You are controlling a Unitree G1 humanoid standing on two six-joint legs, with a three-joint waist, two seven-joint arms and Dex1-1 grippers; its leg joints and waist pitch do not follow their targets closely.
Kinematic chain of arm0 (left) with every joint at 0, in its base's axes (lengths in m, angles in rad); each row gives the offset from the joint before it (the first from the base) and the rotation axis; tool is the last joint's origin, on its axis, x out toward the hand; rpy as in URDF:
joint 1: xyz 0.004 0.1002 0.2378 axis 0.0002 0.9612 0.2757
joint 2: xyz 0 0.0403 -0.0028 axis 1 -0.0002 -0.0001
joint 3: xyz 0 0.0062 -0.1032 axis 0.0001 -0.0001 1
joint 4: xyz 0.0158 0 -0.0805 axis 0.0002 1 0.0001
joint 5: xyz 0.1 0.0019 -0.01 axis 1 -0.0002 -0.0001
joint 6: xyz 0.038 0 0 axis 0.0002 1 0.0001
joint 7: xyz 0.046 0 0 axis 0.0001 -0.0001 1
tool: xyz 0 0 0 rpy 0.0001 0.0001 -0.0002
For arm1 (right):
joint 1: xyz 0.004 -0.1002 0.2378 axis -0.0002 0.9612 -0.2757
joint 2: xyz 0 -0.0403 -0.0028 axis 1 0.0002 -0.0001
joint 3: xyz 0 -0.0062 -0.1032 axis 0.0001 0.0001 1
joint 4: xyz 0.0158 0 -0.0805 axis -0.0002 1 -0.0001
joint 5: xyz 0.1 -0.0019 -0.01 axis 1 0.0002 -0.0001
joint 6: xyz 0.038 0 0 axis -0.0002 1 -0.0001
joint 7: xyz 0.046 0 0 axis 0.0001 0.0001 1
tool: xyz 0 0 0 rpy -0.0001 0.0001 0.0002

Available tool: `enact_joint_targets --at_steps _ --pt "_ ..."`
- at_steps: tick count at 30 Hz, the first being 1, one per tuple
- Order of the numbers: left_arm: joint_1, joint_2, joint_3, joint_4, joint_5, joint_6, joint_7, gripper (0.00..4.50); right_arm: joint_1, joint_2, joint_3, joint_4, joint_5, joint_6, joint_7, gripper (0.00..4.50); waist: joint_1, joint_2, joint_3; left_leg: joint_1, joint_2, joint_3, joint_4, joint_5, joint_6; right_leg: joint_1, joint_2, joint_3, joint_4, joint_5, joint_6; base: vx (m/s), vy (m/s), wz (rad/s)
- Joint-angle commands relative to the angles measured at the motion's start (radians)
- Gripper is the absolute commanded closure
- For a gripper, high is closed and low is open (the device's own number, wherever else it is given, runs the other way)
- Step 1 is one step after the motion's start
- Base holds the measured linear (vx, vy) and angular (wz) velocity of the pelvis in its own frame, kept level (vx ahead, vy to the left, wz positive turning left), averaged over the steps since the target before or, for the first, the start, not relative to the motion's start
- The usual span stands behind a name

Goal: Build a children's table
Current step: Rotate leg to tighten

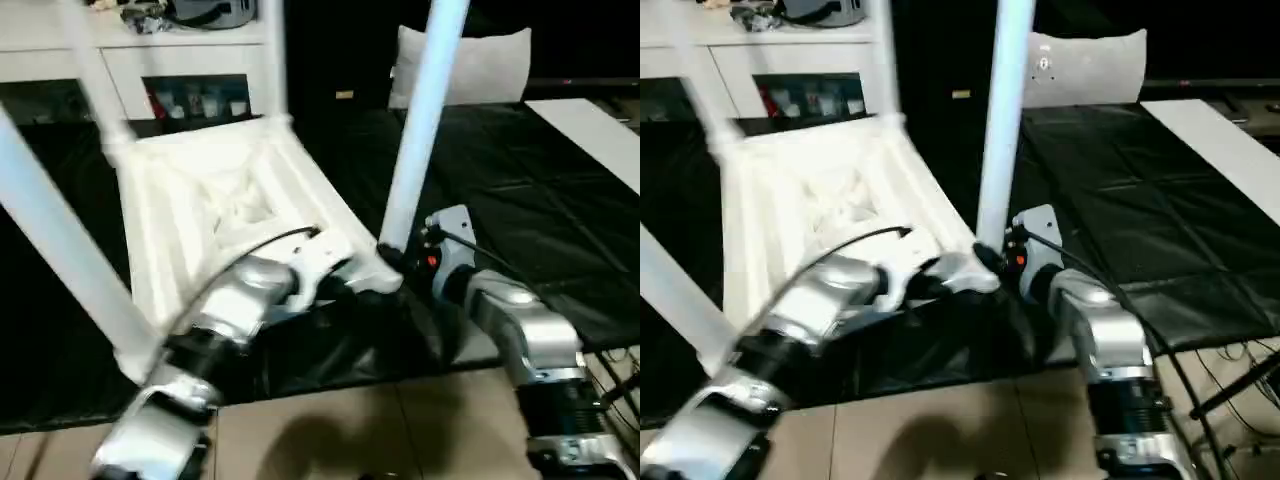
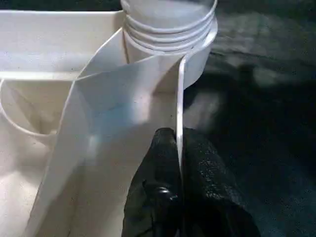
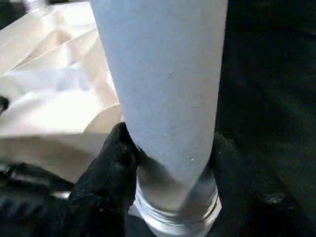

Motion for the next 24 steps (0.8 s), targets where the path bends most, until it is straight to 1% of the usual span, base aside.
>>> enact_joint_targets --at_steps 1,2,3,4,5,6,7,8,9,10,11,13,14,15,16,18,19,20,21,22,23,24 --pt "-0.007 -0.044 -0.007 -0.006 -0.041 -0.020 0.004 4.50 -0.001 0.026 0.032 0.005 0.023 -0.008 0.016 1.76 0.011 -0.013 -0.056 -0.022 0.010 0.004 -0.064 -0.074 0.098 0.066 -0.055 0.051 -0.083 -0.392 -0.061 0.000 0.000 0.00" --pt "-0.005 -0.042 -0.011 -0.012 -0.041 -0.031 0.003 4.50 0.009 0.024 0.034 -0.008 0.031 -0.009 0.036 1.59 0.015 -0.010 -0.059 -0.022 0.013 0.003 -0.063 -0.049 0.107 0.067 -0.055 0.054 -0.074 -0.335 -0.083 0.000 0.000 0.00" --pt "-0.005 -0.042 -0.011 -0.012 -0.041 -0.031 0.003 4.50 0.009 0.024 0.034 -0.008 0.031 -0.009 0.036 1.46 0.015 -0.010 -0.059 -0.022 0.013 0.003 -0.063 -0.049 0.107 0.067 -0.055 0.054 -0.074 -0.335 -0.083 0.000 0.000 0.00" --pt "-0.002 -0.030 -0.016 -0.019 -0.042 -0.054 -0.012 4.50 0.020 0.011 0.034 -0.019 0.041 -0.018 0.069 1.41 0.017 -0.006 -0.058 -0.023 0.015 0.002 -0.063 -0.034 0.118 0.071 -0.057 0.057 -0.066 -0.282 -0.112 0.000 0.000 0.00" --pt "-0.002 -0.029 -0.017 -0.019 -0.042 -0.056 -0.014 4.50 0.020 0.009 0.034 -0.020 0.041 -0.019 0.072 1.37 0.018 -0.008 -0.058 -0.022 0.015 0.003 -0.063 -0.038 0.121 0.071 -0.057 0.058 -0.067 -0.279 -0.115 0.000 0.000 0.00" --pt "0.001 -0.018 -0.021 -0.026 -0.043 -0.071 -0.028 4.50 0.026 -0.006 0.036 -0.026 0.043 -0.028 0.093 1.27 0.020 -0.006 -0.057 -0.021 0.016 0.004 -0.064 -0.048 0.123 0.072 -0.059 0.058 -0.067 -0.284 -0.121 0.000 0.000 0.00" --pt "0.002 0.003 -0.028 -0.023 -0.038 -0.108 -0.046 4.50 0.031 -0.040 0.045 -0.031 0.044 -0.045 0.144 1.02 0.023 0.002 -0.056 -0.019 0.015 0.005 -0.064 -0.060 0.121 0.071 -0.060 0.059 -0.070 -0.297 -0.122 0.000 0.000 0.00" --pt "0.004 0.014 -0.031 -0.023 -0.030 -0.128 -0.053 4.50 0.033 -0.059 0.050 -0.033 0.041 -0.056 0.173 1.02 0.024 -0.005 -0.056 -0.021 0.013 0.006 -0.064 -0.075 0.121 0.074 -0.058 0.057 -0.074 -0.318 -0.111 0.000 0.000 0.00" --pt "0.008 0.045 -0.045 -0.014 -0.023 -0.184 -0.100 4.50 0.033 -0.101 0.051 -0.034 0.042 -0.072 0.231 0.96 0.026 -0.005 -0.055 -0.020 0.012 0.007 -0.064 -0.083 0.123 0.074 -0.058 0.058 -0.074 -0.327 -0.108 0.000 0.000 0.00" --pt "0.010 0.059 -0.051 -0.010 -0.020 -0.209 -0.122 4.50 0.033 -0.120 0.051 -0.034 0.043 -0.079 0.256 0.81 0.027 -0.005 -0.054 -0.023 0.012 0.007 -0.064 -0.091 0.125 0.075 -0.059 0.059 -0.075 -0.345 -0.098 0.000 0.000 0.00" --pt "0.015 0.081 -0.060 -0.006 -0.023 -0.246 -0.167 4.50 0.033 -0.154 0.058 -0.032 0.043 -0.099 0.300 0.69 0.028 -0.005 -0.054 -0.022 0.011 0.007 -0.064 -0.090 0.125 0.074 -0.060 0.059 -0.077 -0.358 -0.090 0.000 0.000 0.00" --pt "0.018 0.104 -0.069 -0.008 -0.031 -0.282 -0.219 4.50 0.035 -0.191 0.067 -0.035 0.046 -0.108 0.354 0.69 0.031 -0.006 -0.054 -0.023 0.011 0.007 -0.063 -0.079 0.125 0.074 -0.059 0.059 -0.075 -0.356 -0.089 0.000 0.000 0.00" --pt "0.018 0.104 -0.069 -0.008 -0.031 -0.282 -0.219 4.50 0.035 -0.191 0.067 -0.035 0.046 -0.108 0.354 0.69 0.034 -0.004 -0.055 -0.023 0.014 0.006 -0.062 -0.067 0.128 0.073 -0.061 0.061 -0.071 -0.342 -0.094 0.000 0.000 0.00" --pt "0.020 0.120 -0.074 -0.011 -0.037 -0.289 -0.256 4.50 0.040 -0.221 0.080 -0.041 0.047 -0.120 0.402 0.69 0.035 -0.003 -0.055 -0.023 0.015 0.007 -0.062 -0.061 0.126 0.072 -0.060 0.061 -0.069 -0.334 -0.098 0.000 0.000 0.00" --pt "0.025 0.147 -0.090 -0.016 -0.040 -0.337 -0.313 4.50 0.045 -0.256 0.094 -0.051 0.057 -0.122 0.468 0.69 0.036 -0.005 -0.055 -0.021 0.016 0.006 -0.062 -0.065 0.127 0.070 -0.059 0.060 -0.069 -0.332 -0.103 0.000 0.000 0.00" --pt "0.029 0.188 -0.116 -0.025 -0.044 -0.368 -0.395 4.50 0.056 -0.311 0.119 -0.067 0.071 -0.138 0.575 0.69 0.049 -0.001 -0.055 -0.018 0.021 0.006 -0.062 -0.065 0.136 0.069 -0.060 0.064 -0.064 -0.308 -0.115 0.000 0.000 0.00" --pt "0.029 0.188 -0.116 -0.025 -0.044 -0.368 -0.395 4.50 0.056 -0.311 0.119 -0.067 0.071 -0.138 0.575 0.69 0.051 -0.002 -0.055 -0.018 0.022 0.006 -0.063 -0.063 0.138 0.069 -0.060 0.064 -0.061 -0.301 -0.117 0.000 0.000 0.00" --pt "0.031 0.217 -0.140 -0.029 -0.048 -0.406 -0.455 4.50 0.058 -0.339 0.134 -0.073 0.086 -0.140 0.637 0.69 0.058 -0.002 -0.055 -0.016 0.024 0.007 -0.063 -0.060 0.133 0.067 -0.062 0.066 -0.059 -0.292 -0.126 0.000 0.000 0.00" --pt "0.031 0.227 -0.149 -0.029 -0.050 -0.421 -0.477 4.50 0.059 -0.349 0.139 -0.073 0.091 -0.141 0.661 0.69 0.062 -0.001 -0.056 -0.014 0.025 0.006 -0.064 -0.068 0.134 0.067 -0.061 0.065 -0.059 -0.292 -0.130 0.000 0.000 0.00" --pt "0.032 0.244 -0.162 -0.033 -0.054 -0.444 -0.517 4.50 0.058 -0.362 0.147 -0.074 0.102 -0.138 0.697 0.69 0.063 -0.002 -0.055 -0.015 0.026 0.007 -0.064 -0.066 0.132 0.067 -0.062 0.066 -0.057 -0.288 -0.135 0.000 0.000 0.00" --pt "0.032 0.244 -0.162 -0.033 -0.054 -0.444 -0.517 4.50 0.058 -0.362 0.147 -0.074 0.102 -0.138 0.697 0.94 0.066 -0.002 -0.056 -0.017 0.026 0.008 -0.064 -0.063 0.128 0.069 -0.062 0.067 -0.055 -0.278 -0.139 0.000 0.000 0.00" --pt "0.033 0.260 -0.174 -0.039 -0.058 -0.457 -0.555 4.50 0.057 -0.372 0.155 -0.076 0.114 -0.135 0.734 0.94 0.069 -0.004 -0.056 -0.015 0.027 0.009 -0.063 -0.060 0.123 0.067 -0.063 0.068 -0.053 -0.272 -0.143 0.000 0.000 0.00"
